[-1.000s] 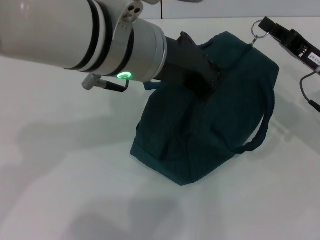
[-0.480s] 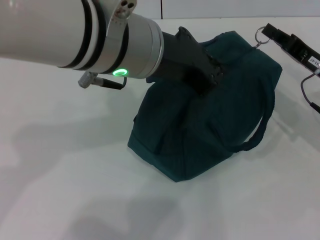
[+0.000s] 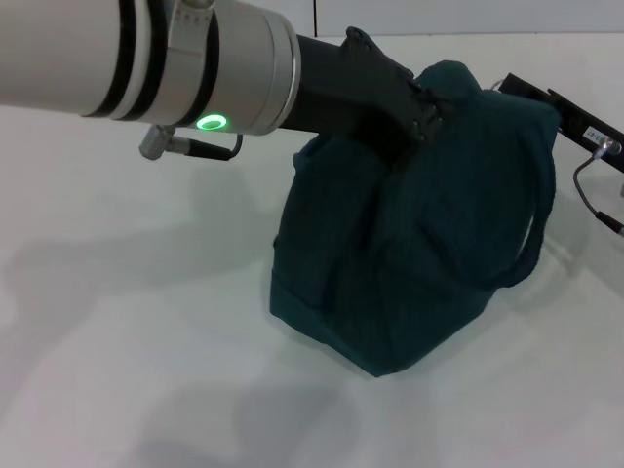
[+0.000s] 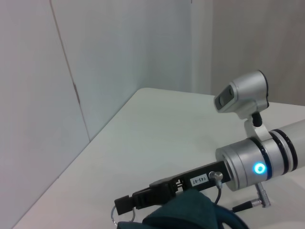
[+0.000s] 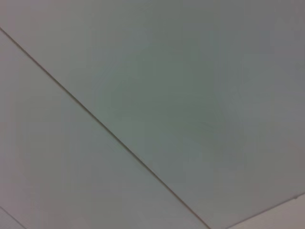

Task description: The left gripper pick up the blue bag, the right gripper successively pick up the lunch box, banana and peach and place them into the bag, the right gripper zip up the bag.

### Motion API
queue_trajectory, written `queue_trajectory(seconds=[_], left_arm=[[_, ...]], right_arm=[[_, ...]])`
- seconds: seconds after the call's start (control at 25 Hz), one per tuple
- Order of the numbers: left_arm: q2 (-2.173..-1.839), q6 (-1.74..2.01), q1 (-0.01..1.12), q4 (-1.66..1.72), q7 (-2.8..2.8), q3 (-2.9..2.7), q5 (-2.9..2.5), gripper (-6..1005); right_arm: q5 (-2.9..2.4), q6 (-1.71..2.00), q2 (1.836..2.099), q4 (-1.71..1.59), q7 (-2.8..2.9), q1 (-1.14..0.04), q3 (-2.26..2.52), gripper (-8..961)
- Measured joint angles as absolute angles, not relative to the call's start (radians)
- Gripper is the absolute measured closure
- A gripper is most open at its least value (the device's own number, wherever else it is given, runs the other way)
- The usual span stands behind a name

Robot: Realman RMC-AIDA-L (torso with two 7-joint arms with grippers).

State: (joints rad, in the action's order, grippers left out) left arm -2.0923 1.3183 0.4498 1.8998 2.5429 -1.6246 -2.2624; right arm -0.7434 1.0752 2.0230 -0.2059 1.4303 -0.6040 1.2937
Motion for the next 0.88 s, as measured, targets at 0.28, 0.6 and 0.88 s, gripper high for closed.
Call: queue_trajectory(seconds=[0.28,0.6,0.88], left_arm=[[-2.092,1.316,0.446,1.884,2.534,-1.622,-2.261,962],[-2.092,1.286,0.443,1.832,2.512,-1.619,-2.257,963],[-2.092,1.239,0.422,1.801,2.486,-1.617,-2.248,964]], right_arm=[[-0.732,1.136,2.02,-0.216,1.418,-0.586,1.281,931],[-0.722,1.29,2.022,-0.245,1.246,-0.523,1.255,728],[-0.719,1.37,2.015,-0.247,1.102,-0.487,1.242,582]])
